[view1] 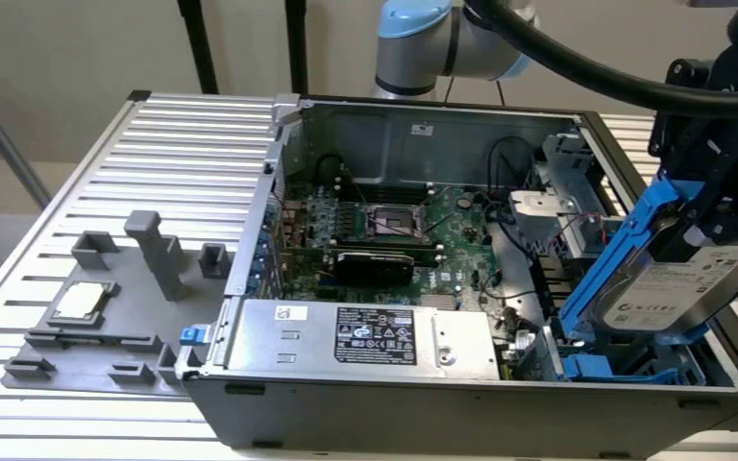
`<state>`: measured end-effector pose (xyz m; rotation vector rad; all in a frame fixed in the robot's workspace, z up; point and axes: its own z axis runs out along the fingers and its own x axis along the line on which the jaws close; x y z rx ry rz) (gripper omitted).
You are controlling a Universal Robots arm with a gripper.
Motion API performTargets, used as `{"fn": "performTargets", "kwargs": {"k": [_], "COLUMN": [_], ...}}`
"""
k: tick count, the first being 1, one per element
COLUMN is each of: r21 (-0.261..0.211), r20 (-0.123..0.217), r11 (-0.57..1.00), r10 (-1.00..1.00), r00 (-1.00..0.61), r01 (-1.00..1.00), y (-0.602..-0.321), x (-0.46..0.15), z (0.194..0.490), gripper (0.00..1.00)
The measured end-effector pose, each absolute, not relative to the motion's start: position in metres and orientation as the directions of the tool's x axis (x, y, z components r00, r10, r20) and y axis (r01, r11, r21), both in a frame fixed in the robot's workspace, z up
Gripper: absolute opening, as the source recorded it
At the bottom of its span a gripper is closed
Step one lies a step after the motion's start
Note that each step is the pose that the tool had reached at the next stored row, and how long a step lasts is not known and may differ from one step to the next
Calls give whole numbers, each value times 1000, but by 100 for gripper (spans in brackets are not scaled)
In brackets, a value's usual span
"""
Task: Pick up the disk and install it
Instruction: 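Insert the disk into the insertion slot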
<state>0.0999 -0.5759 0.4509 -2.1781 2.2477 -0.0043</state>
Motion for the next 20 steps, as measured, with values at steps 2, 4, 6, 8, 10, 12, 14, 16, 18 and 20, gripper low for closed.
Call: {"fn": "performTargets", "kwargs": {"k": [2, 4, 6, 8, 10, 12, 14, 16, 18, 20], "r21": [-10, -10, -10, -10, -10, -10, -10, -8, -6, -3], "r20": [-6, -7, -7, -6, -6, -6, -6, -6, -6, -6], "r11": [30, 29, 29, 29, 29, 29, 29, 29, 29, 29], "r10": [-1000, -1000, -1000, -1000, -1000, -1000, -1000, -1000, -1000, -1000], "r00": [-30, -29, -29, -29, -29, -29, -29, -29, -29, -29], "r01": [-999, -1000, -1000, -1000, -1000, -1000, -1000, -1000, -1000, -1000], "y": [-576, -576, -576, -576, -576, -576, -576, -576, -576, -576], "x": [100, 101, 101, 101, 102, 102, 102, 102, 102, 102], "z": [449, 446, 444, 442, 441, 438, 436, 435, 432, 431], "gripper": [0, 0, 0, 0, 0, 0, 0, 0, 0, 0]}}
